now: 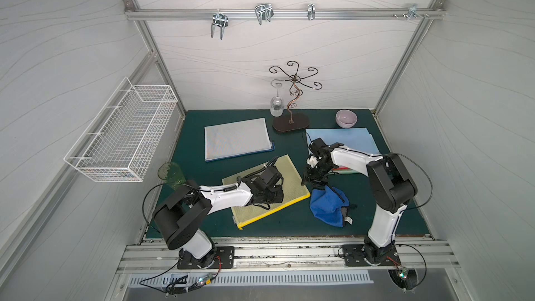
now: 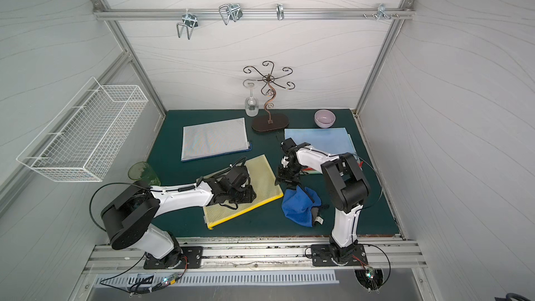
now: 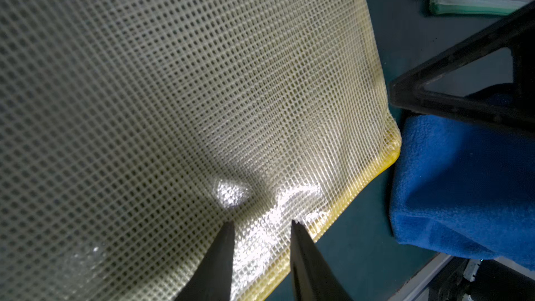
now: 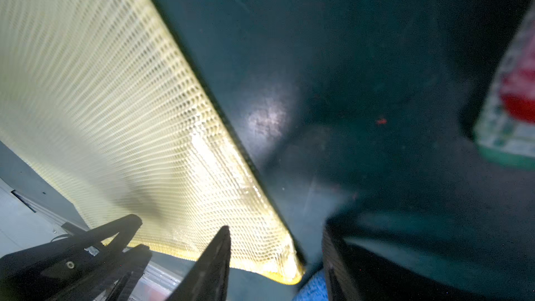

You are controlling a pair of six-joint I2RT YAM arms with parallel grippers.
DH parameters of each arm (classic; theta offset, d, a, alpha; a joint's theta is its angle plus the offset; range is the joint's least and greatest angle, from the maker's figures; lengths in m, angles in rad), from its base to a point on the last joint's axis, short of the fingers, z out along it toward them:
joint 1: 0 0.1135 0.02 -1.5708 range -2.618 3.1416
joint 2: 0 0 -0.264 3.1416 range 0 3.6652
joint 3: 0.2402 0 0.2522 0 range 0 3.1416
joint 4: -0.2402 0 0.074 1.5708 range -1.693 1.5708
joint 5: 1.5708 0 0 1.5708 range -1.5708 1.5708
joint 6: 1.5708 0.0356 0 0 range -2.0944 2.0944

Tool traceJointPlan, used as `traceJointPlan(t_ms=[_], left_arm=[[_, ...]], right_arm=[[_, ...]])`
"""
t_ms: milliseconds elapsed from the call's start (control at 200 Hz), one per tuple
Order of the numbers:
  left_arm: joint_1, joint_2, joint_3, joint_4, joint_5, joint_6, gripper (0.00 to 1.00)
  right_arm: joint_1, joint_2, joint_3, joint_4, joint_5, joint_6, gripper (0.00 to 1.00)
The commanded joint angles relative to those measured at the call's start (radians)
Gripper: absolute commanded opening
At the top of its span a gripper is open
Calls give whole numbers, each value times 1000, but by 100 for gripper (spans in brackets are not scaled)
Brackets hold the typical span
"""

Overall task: Wipe the document bag
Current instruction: Pick up the document bag from the center of the board.

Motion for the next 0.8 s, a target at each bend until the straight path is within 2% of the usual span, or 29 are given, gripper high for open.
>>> traceJointPlan(t_ms=[0,320,460,700,795], left_arm=[[5,31,54,56,15,15,37],[4,123,73,107,36,2,37],[3,160,77,105,35,-5,37],[3,181,48,89,28,-17,36],[3,188,37,96,29,-23,36]], right_arm=[[30,68,-63,24,-33,7,53],[72,105,-66,100,-182,25,52],[94,108,-62,101,-184,30,51],[63,60,-105,162,-231,51,49],[42,31,-109,163,-235,55,42]])
